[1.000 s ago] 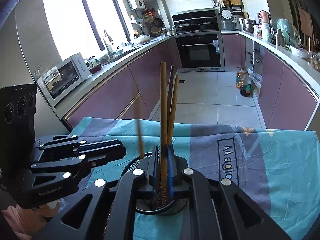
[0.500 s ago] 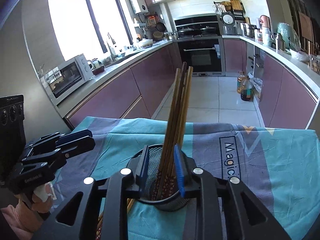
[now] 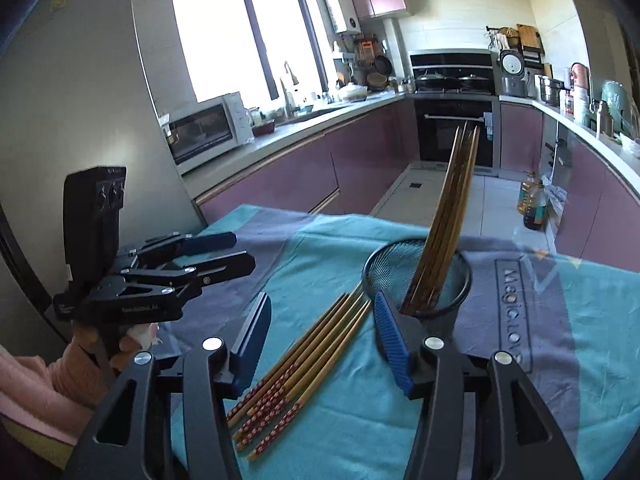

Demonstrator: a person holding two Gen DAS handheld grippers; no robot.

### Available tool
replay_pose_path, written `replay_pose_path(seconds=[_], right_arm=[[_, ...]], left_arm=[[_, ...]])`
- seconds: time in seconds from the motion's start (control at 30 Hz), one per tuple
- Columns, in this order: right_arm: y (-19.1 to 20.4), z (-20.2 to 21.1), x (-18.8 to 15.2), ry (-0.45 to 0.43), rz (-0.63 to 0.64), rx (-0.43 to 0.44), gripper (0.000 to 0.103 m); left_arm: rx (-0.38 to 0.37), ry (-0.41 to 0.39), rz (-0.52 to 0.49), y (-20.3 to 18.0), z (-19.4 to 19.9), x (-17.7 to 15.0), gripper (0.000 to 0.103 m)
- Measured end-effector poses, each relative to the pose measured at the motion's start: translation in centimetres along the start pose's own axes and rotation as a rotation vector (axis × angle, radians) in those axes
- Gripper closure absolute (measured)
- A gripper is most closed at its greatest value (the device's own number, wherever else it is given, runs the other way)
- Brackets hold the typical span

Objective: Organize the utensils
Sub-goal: 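Grasp another chopstick with the left tool while the right tool grasps one too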

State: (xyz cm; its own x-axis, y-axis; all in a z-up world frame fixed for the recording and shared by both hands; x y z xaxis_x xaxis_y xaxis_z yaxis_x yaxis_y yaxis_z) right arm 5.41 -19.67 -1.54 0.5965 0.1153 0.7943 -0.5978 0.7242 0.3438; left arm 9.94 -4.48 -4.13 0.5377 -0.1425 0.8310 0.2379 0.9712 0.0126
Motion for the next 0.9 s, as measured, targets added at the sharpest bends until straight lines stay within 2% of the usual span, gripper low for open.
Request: replay_pose_path(seconds=[0.37,0.73,0.9], right_arm=[[-0.7,-5.1,-4.9,0.142,-0.136,0.006,0.048],[-1.2,-7.1,-6.1,0.186,-0.176,-0.044,0.049],[-1.3,-7.5,-6.1,0.192,-0.177,-0.061,0.051]], left_arm=[[0.020,0.152,-0.011,0.1,-2.2,-5.4,0.031],[0.017,0.258,-0.053,-1.5,-4.5,-8.1,0.038],[0.008,0.273,-0.059,-2.0,-5.0,-8.4,0.040]])
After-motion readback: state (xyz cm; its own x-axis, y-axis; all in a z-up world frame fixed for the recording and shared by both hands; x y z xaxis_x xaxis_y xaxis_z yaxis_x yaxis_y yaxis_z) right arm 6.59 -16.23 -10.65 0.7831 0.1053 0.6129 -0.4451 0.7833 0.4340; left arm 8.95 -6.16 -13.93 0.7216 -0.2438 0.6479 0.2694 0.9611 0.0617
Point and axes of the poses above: each gripper's, at about its wrist camera, not at the fingertips, and z roughly against the way its jaws point, y to its left, x to its top, the point moved 3 cm from there along -z, roughly the way its jaws point, and after that the axes turned 13 degrees about x, right-handed, at the moved point
